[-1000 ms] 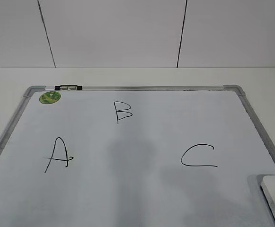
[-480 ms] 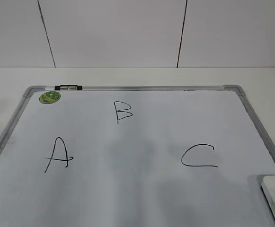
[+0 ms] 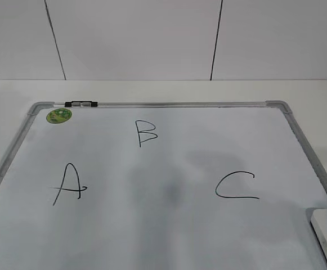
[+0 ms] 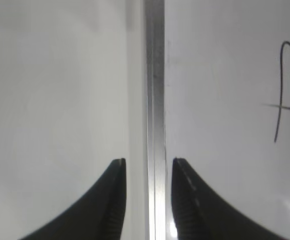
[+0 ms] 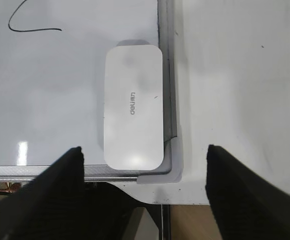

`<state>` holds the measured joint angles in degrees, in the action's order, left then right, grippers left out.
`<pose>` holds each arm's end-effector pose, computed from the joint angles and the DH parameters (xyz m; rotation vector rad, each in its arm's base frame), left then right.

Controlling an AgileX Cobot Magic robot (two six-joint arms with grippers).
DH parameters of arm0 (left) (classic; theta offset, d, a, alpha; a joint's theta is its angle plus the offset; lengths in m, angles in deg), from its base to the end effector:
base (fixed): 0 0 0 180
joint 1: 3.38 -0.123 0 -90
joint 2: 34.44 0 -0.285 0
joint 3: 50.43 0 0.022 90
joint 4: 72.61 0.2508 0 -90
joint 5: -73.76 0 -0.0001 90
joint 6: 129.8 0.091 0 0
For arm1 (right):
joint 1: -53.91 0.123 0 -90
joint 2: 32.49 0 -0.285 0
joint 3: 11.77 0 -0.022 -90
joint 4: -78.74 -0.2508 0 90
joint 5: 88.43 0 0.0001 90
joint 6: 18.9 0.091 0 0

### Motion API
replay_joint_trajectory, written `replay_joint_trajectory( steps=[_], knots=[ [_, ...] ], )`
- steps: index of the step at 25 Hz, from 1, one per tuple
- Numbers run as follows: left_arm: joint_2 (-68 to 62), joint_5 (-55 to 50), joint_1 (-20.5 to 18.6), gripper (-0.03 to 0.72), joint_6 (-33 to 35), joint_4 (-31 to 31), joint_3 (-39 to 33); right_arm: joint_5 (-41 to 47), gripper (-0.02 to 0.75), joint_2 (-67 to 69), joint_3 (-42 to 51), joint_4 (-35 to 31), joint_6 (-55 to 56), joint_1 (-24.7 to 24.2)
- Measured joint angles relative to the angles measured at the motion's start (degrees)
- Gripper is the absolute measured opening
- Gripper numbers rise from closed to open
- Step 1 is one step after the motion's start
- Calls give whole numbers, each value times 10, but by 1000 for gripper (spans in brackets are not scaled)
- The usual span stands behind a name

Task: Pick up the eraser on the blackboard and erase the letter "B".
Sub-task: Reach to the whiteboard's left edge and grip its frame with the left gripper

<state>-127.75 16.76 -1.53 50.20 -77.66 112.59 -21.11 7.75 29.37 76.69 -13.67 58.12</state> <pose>0.2790 -0.0157 0.2527 -0.0110 2.9188 -0.1210 0.0739 0.0085 0.2887 0.0290 2.5979 0.1076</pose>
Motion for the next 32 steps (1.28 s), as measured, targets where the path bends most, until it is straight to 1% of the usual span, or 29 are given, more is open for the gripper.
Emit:
replay_joint_trajectory(
  steps=[4,8,20,32],
  knots=[
    [-76,6,0,237,6,0,50,6,584,6,-4,-1,1,0],
    [-135,16,0,235,24,0,79,15,584,6,-4,-1,1,0],
    [-231,54,0,235,54,0,85,21,584,6,-4,-1,1,0],
    [-243,80,0,235,62,-8,85,21,584,6,-4,-2,1,0]
  ],
)
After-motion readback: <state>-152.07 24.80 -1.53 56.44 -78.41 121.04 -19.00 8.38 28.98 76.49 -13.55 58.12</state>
